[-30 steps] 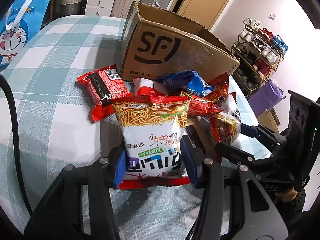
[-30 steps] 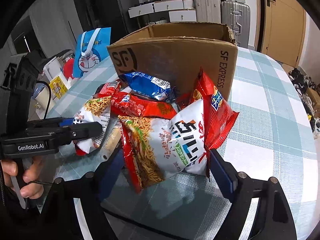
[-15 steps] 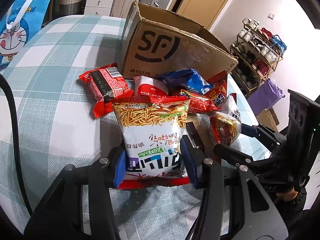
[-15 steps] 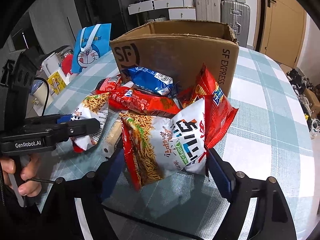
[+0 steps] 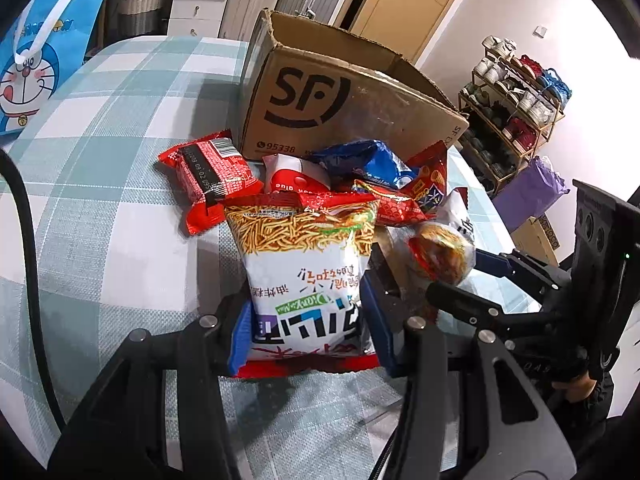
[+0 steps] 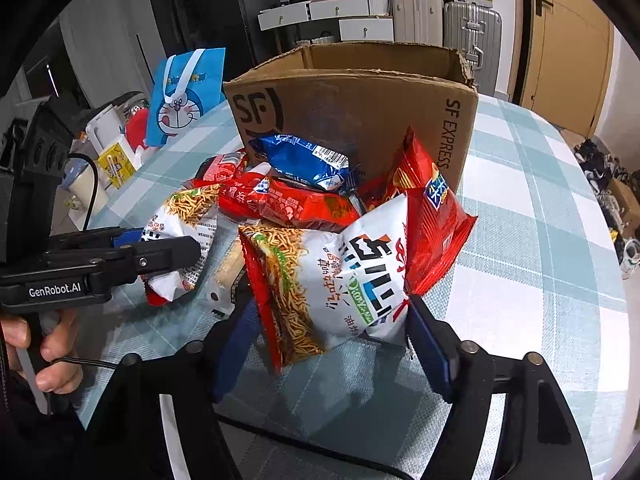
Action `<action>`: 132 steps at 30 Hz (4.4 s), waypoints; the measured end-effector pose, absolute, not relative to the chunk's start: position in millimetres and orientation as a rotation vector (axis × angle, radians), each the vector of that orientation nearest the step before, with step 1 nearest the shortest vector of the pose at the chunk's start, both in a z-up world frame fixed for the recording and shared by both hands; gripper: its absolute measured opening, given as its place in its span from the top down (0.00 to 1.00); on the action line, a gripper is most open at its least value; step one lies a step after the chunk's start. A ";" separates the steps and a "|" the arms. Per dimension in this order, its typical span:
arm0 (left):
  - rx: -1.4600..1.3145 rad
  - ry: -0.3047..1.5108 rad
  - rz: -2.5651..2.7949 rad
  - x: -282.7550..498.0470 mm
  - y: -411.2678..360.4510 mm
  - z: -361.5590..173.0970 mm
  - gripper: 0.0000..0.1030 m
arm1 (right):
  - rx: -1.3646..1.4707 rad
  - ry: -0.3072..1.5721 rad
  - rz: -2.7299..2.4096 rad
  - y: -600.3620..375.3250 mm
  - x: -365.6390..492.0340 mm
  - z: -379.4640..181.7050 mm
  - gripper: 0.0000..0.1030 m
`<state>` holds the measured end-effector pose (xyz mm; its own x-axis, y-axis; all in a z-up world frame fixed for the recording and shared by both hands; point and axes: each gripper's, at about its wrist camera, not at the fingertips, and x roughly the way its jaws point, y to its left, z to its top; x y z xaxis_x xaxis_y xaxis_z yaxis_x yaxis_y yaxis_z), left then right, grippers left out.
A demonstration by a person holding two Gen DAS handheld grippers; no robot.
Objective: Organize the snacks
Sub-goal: 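Lift both white noodle-snack bags and carry them over the box, then open both tools to drop the white bags into the box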
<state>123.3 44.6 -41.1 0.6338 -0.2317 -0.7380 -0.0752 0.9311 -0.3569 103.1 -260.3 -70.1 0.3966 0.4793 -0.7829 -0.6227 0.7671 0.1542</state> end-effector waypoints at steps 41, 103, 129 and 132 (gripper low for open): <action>-0.297 0.703 -0.118 91.7 35.9 68.7 0.56 | 0.026 0.703 0.730 -307.3 87.9 31.3 0.43; -0.214 0.768 -0.068 312.7 48.7 47.1 0.55 | 0.042 0.767 0.682 -234.1 256.1 3.6 0.43; -0.211 0.766 -0.062 271.5 57.9 50.6 0.00 | 0.007 0.641 0.683 -262.3 221.0 24.2 0.06; -0.230 0.737 -0.071 245.3 59.6 58.0 0.01 | 0.019 0.649 0.654 -276.9 207.2 26.4 0.01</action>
